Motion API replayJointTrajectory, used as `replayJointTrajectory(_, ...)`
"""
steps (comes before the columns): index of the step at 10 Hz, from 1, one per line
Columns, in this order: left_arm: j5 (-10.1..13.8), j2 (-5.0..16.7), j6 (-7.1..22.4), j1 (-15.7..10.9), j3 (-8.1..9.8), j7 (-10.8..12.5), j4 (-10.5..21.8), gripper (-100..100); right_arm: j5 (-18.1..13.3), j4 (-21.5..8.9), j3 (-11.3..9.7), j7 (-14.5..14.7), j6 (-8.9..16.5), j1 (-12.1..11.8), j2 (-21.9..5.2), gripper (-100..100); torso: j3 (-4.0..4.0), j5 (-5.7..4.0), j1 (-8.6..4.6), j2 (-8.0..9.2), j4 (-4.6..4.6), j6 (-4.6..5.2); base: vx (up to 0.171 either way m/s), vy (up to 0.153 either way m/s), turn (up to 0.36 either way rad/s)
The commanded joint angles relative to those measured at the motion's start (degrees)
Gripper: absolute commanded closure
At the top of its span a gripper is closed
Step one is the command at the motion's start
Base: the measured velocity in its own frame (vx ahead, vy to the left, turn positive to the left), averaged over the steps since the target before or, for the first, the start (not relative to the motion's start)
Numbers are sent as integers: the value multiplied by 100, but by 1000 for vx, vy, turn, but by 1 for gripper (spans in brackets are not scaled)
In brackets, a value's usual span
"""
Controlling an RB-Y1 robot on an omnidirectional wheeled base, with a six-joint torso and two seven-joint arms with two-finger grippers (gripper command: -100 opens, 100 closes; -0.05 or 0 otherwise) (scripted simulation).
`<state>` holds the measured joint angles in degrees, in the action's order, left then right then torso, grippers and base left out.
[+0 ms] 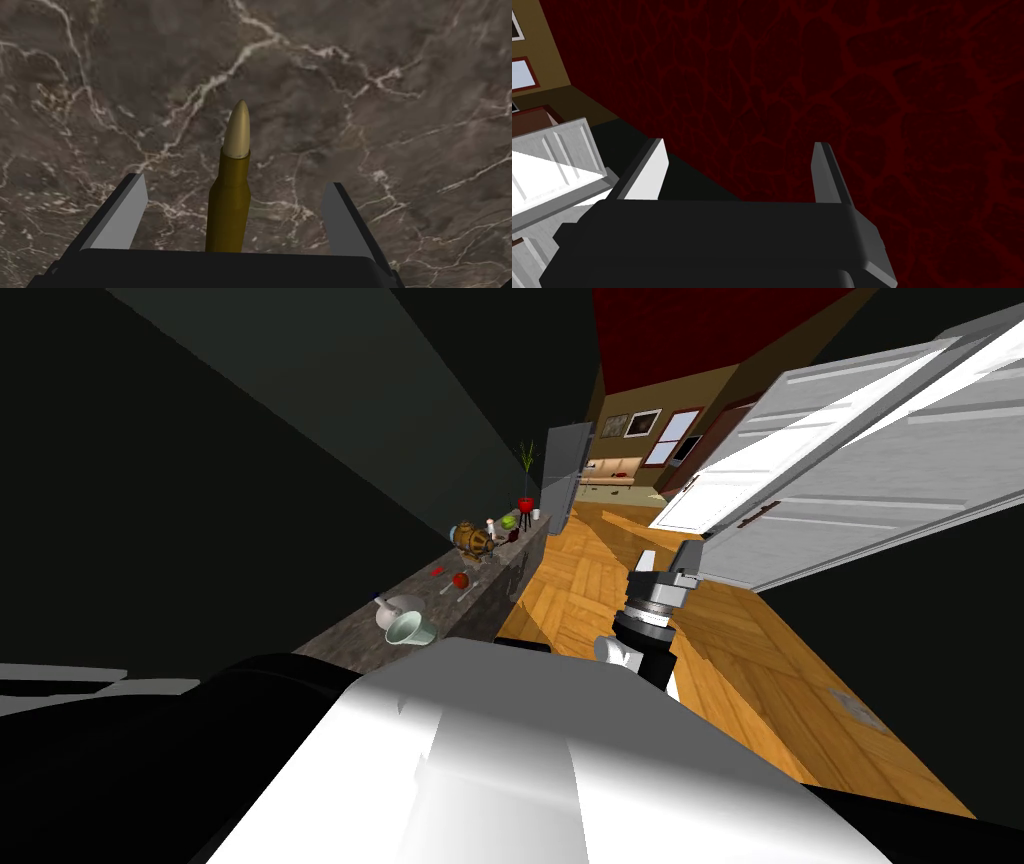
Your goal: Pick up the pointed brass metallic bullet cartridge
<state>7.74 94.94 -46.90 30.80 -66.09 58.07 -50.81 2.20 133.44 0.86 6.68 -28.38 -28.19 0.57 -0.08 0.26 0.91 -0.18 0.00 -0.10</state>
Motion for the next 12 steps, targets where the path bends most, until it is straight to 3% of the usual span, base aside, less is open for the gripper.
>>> replayJointTrajectory(1, 0, 0, 0, 0, 0, 0, 0, -100, 0, 0, 0, 0, 0, 0, 0, 0, 0, 0, 0, 0, 0, 0, 12, 90, -26)
replayJointTrajectory(2, 1, -2, 6, -11, -2, 11, 12, 0, 0, 0, -1, 0, 0, 0, 1, 0, 2, -7, -39, 4, 1, -3, 2, 19, -1)
replayJointTrajectory(3, -35, -179, 106, -1, 43, -51, 82, -100, 0, 0, -1, 0, 0, 0, 2, 0, 5, -16, -69, 8, 2, -3, 23, 17, -2)
replayJointTrajectory(4, -64, -322, 187, 6, 79, -100, 139, -100, 0, 0, -2, 0, 0, 0, 2, 0, 3, -17, -76, 5, 2, -4, 40, 11, 0)
replayJointTrajectory(5, -96, -318, 82, -42, 44, -41, 230, -100, 0, 0, -2, 0, 0, 0, 2, 0, 0, -18, -80, 0, 0, -4, 18, 3, 3)
replayJointTrajectory(6, -99, -336, 98, -40, 47, -55, 239, 100, 0, 0, -2, 0, 0, 0, 2, 0, 2, -21, -85, 3, 0, -3, 0, 0, 0)
replayJointTrajectory(10, -99, -332, 96, -41, 48, -57, 239, 100, 0, 0, -2, 0, 0, 0, 2, 0, 7, -19, -84, 13, 3, -5, 0, 0, 0)
replayJointTrajectory(11, -99, -333, 96, -41, 48, -57, 238, 0, 0, 0, -2, 0, 0, 0, 2, 0, 8, -19, -84, 13, 3, -5, 0, 0, 0)
replayJointTrajectory(12, -28, -144, 86, -3, 34, -39, 68, 100, 0, 0, -2, 0, 0, 0, 2, 0, 8, -20, -84, 13, 3, -5, -16, -8, 5)
